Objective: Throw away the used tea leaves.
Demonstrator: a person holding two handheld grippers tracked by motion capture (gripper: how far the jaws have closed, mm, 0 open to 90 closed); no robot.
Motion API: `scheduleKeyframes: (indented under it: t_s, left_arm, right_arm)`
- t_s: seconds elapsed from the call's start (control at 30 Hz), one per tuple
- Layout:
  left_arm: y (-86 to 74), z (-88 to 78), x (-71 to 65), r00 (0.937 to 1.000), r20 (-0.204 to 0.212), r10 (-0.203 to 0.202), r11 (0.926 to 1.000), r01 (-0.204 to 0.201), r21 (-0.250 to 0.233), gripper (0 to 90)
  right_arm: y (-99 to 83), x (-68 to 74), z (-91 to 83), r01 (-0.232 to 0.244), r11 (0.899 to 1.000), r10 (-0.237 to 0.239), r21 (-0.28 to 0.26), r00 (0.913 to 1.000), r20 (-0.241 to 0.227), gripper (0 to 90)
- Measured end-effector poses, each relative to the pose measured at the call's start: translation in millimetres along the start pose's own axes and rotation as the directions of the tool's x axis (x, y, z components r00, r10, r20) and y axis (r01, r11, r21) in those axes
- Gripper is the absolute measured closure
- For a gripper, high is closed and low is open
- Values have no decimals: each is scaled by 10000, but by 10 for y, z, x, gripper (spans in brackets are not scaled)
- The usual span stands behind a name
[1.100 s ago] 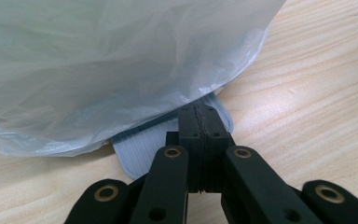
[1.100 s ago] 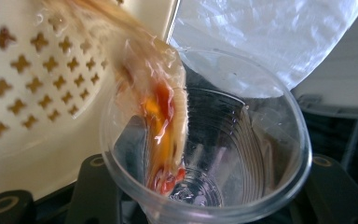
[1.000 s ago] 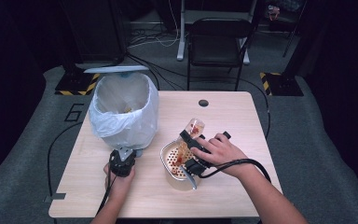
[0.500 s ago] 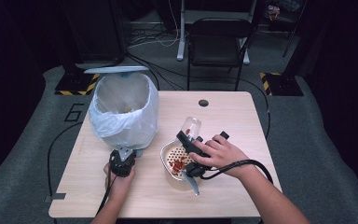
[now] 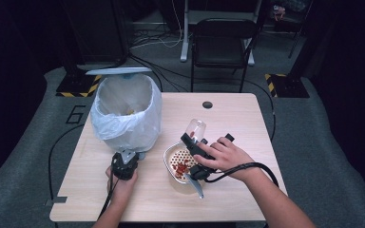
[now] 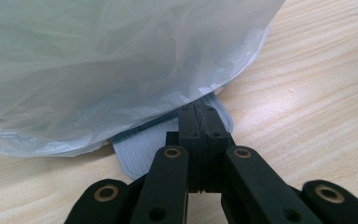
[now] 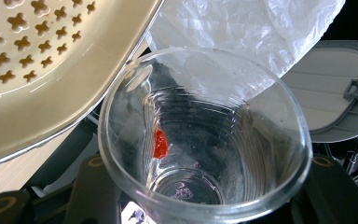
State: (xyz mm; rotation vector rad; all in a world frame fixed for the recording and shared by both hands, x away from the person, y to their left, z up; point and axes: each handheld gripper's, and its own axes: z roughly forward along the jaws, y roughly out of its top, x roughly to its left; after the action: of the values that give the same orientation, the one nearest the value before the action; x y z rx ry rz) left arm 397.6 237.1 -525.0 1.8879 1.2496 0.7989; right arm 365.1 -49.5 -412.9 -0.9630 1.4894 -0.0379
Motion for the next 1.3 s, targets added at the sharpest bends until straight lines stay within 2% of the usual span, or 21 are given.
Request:
scheduleKeyframes:
  t_s: [0.33, 0.37, 0.43, 0.47, 0.5, 0.53, 0.9, 0.93, 1.0, 1.03, 1.13, 1.2, 1.23, 1.3]
  left_arm:
    - [1, -1, 0, 10000, 4, 10, 10000, -10, 26, 895]
    - [-1, -1, -7, 10000, 55, -82, 10000, 82, 50, 895]
    - [-1, -1, -7, 10000, 51, -78, 10000, 77, 52, 895]
    - [-1, -1, -6, 10000, 52, -76, 10000, 76, 50, 895]
    - [-1, -1, -7, 9999, 55, -87, 10000, 86, 48, 895]
    - [-1, -1, -6, 10000, 50, -71, 10000, 71, 52, 895]
    - [1, 2, -3, 10000, -7, -61, 10000, 61, -28, 895]
    - [0, 3, -4, 10000, -15, -64, 10000, 64, -53, 895]
    - [0, 2, -4, 10000, -4, -66, 10000, 66, -27, 895]
    - [-1, 5, -4, 10000, -27, -58, 10000, 58, -71, 895]
    - [-1, 5, -5, 10000, -20, -79, 9999, 78, -67, 895]
    - [-2, 4, -7, 9999, 8, -101, 9999, 101, -59, 895]
    - [-3, 4, -12, 9998, 48, -175, 9998, 175, -30, 895]
    - [0, 4, -2, 10000, -26, -56, 10000, 56, -68, 895]
  right_arm:
    - [-9, -5, 1, -97, 9999, 96, -43, 9999, -46, 451]
    - [-6, 3, 5, -220, 9997, 220, -71, 9998, 33, 451]
    - [7, 33, 8, -875, 9961, 878, -133, 9959, 233, 451]
    - [8, 33, 9, -979, 9950, 983, -171, 9949, 227, 451]
    - [6, 28, 7, -953, 9953, 957, -172, 9952, 222, 451]
    - [-12, -21, -3, -214, 9997, 214, -114, 9998, 8, 450]
    - [-28, -53, -1, -482, 9985, 480, -269, 9988, -93, 449]
    - [-33, -38, -5, -707, 9972, 703, -244, 9974, -158, 450]
    - [-33, -64, -8, -670, 9974, 667, -252, 9977, -105, 449]
    - [-38, -49, -7, -894, 9957, 887, -259, 9957, -272, 449]
    - [-41, -50, -15, -1106, 9935, 1103, -273, 9938, -115, 448]
    - [-47, -74, -16, -1208, 9923, 1216, -282, 9922, 286, 448]
    - [-49, -69, -18, -1325, 9909, 1332, -242, 9907, 279, 448]
    - [-71, -94, -17, -1699, 9847, 1708, -377, 9851, 209, 448]
